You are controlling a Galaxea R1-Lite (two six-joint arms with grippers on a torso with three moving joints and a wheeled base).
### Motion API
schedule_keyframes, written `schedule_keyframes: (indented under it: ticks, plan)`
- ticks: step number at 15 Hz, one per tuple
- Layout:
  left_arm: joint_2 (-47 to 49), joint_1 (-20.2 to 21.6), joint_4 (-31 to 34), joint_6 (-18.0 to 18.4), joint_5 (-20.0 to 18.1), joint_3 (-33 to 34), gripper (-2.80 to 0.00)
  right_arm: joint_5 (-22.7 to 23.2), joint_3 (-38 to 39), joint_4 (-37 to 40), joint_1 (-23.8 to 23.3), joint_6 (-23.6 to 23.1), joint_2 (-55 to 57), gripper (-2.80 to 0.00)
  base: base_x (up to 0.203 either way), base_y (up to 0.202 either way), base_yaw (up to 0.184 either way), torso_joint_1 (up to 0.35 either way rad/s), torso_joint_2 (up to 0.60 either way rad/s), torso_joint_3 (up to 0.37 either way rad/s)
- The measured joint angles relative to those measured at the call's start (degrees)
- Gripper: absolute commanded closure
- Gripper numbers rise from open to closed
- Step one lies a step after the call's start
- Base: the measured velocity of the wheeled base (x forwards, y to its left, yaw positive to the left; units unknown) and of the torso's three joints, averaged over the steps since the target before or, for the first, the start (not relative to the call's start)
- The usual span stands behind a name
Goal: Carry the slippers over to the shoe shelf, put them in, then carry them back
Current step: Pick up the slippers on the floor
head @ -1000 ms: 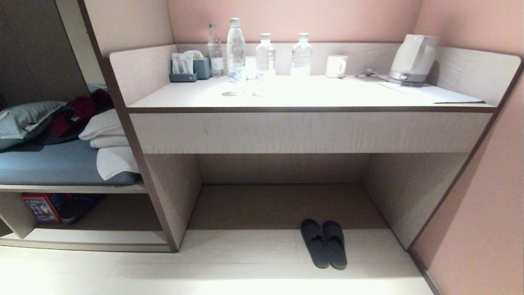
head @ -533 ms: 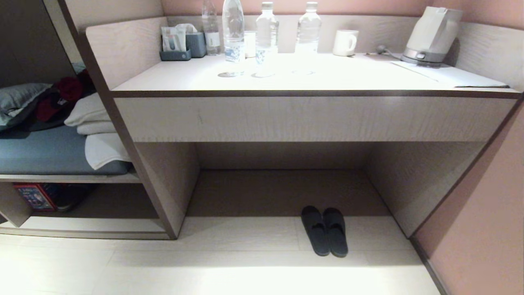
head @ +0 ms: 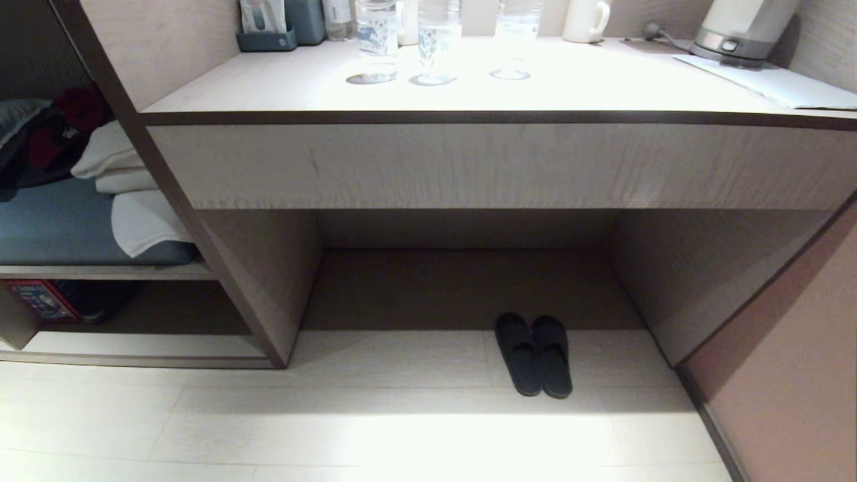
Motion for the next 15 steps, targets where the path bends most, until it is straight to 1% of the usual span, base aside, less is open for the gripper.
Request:
schedule_keyframes:
  ticks: [15]
  plan:
    - [0.0,0.0,-0.01,0.0,0.0,0.0,0.0,-0.05,-0.02,0.01,0.0,0.0,0.0,0.0,0.0,0.0,0.0,0.005,0.0,-0.198]
